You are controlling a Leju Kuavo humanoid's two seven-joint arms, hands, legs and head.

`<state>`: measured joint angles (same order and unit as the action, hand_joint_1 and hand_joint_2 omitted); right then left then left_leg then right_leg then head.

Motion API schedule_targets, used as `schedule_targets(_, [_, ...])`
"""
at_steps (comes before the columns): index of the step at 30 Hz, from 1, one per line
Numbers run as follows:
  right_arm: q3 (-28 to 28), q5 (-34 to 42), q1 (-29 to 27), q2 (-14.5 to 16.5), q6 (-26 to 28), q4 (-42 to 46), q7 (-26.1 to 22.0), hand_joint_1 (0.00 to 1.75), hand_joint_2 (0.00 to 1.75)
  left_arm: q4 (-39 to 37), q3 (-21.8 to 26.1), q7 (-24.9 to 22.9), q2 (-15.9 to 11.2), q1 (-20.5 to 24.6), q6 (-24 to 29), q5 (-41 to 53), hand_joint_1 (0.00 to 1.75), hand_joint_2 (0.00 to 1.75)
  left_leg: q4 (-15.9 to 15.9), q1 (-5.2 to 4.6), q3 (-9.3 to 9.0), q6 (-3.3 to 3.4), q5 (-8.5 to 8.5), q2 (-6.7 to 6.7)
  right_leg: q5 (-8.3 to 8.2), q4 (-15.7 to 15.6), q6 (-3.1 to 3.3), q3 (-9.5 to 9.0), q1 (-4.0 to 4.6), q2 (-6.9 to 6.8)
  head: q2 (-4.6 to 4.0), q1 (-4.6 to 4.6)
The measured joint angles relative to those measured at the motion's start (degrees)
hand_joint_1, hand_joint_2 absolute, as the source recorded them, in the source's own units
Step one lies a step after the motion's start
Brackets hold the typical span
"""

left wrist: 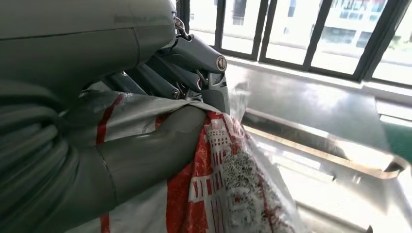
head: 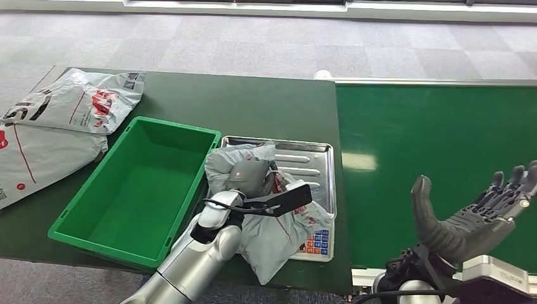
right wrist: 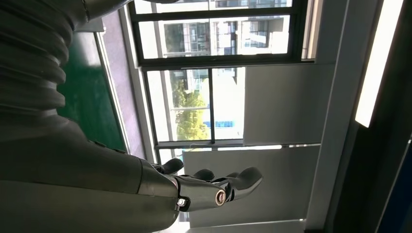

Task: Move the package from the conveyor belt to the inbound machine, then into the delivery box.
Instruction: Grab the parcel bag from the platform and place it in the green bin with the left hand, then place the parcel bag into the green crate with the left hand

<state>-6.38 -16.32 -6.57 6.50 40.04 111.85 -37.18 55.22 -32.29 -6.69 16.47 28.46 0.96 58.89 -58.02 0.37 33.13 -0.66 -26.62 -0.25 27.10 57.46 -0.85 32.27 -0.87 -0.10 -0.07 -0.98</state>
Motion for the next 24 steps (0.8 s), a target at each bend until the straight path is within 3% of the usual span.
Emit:
schedule_targets(6, [1.44,-0.91,-0.70,1.04,0.00,0.88,-0.16,0.00,1.75,14.65,5.80,1.03,-2.13,-0.05,7.27,-4.53,1.75,1.75,0.00,0.01,0.20,-0.03,0.03,0.03,-0.01,0.05,0.01,0.25,0.02,0.07,0.00,0.00])
schedule_targets(11, [2.50,-1.39,-1.08,2.25,0.00,0.91,-0.60,0.00,1.75,24.03,13.26,0.55,-4.46,2.26,8.19,-8.62,1.75,1.75,0.01,0.03,0.19,-0.06,0.04,0.03,0.00,0.07,0.02,0.26,0.05,0.08,0.00,0.00])
schedule_targets(16, [3.28,-0.85,-1.33,3.00,-0.01,0.91,-1.61,0.00,1.75,26.07,18.24,1.15,-6.51,3.31,9.87,-11.16,1.75,1.75,0.00,0.06,0.19,-0.08,0.06,0.02,0.00,0.08,0.02,0.24,0.04,0.06,0.00,0.00])
schedule_targets(23, [3.39,0.02,-1.43,3.26,-0.02,0.83,-2.25,0.00,1.75,26.24,20.84,1.13,-8.22,3.71,11.31,-11.57,1.73,1.75,-0.01,0.02,0.20,-0.07,0.06,0.02,-0.01,0.06,0.01,0.24,0.01,0.05,0.00,0.00])
schedule_targets(24, [3.40,0.15,-1.43,3.27,-0.01,0.80,-2.39,0.00,1.75,26.12,21.06,1.05,-8.45,3.78,11.46,-11.63,1.29,1.75,-0.01,0.02,0.21,-0.07,0.06,0.02,-0.01,0.06,0.01,0.25,0.01,0.05,0.00,0.00])
